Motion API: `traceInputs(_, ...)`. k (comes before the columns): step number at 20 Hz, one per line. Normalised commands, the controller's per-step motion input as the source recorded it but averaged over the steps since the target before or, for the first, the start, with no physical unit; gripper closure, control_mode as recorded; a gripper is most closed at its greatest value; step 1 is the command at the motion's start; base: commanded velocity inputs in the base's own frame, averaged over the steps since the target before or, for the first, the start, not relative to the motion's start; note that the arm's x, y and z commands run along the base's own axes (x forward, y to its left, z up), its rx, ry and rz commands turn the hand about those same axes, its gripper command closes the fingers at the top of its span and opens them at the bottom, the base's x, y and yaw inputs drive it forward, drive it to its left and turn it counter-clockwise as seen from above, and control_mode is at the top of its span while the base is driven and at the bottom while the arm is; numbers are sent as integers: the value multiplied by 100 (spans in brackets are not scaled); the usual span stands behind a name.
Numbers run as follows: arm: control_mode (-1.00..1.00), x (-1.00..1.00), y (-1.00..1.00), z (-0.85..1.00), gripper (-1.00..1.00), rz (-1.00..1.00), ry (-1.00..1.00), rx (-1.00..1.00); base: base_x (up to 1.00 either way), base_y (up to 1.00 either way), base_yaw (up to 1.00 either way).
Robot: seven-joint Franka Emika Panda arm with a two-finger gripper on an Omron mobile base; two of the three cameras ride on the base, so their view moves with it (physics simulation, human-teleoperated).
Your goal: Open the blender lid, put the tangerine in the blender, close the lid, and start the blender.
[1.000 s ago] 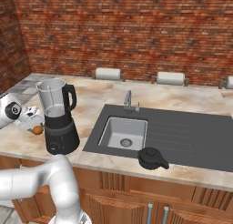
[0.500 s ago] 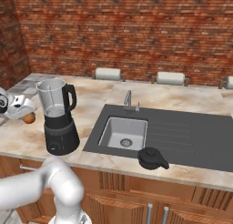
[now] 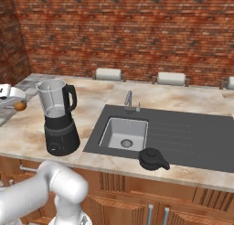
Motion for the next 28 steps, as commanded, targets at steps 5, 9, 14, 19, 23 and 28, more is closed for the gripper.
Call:
traceInputs(5, -100, -13, 0, 100, 100, -4, -15, 0, 0, 0, 0)
traceInputs(9, -100, -14, -7, 100, 100, -5, -10, 1, 0, 0, 0)
traceInputs(14, -100, -9, -27, 96, 100, -8, -4, 2, 0, 0, 0)
traceInputs(19, -100, 0, -67, 42, 100, -6, 1, 9, 0, 0, 0)
traceInputs(23, -100, 0, -86, 2, 100, -2, 4, 18, 0, 0, 0)
traceInputs(28, -100, 0, -70, -11, 100, 0, 9, 19, 0, 0, 0)
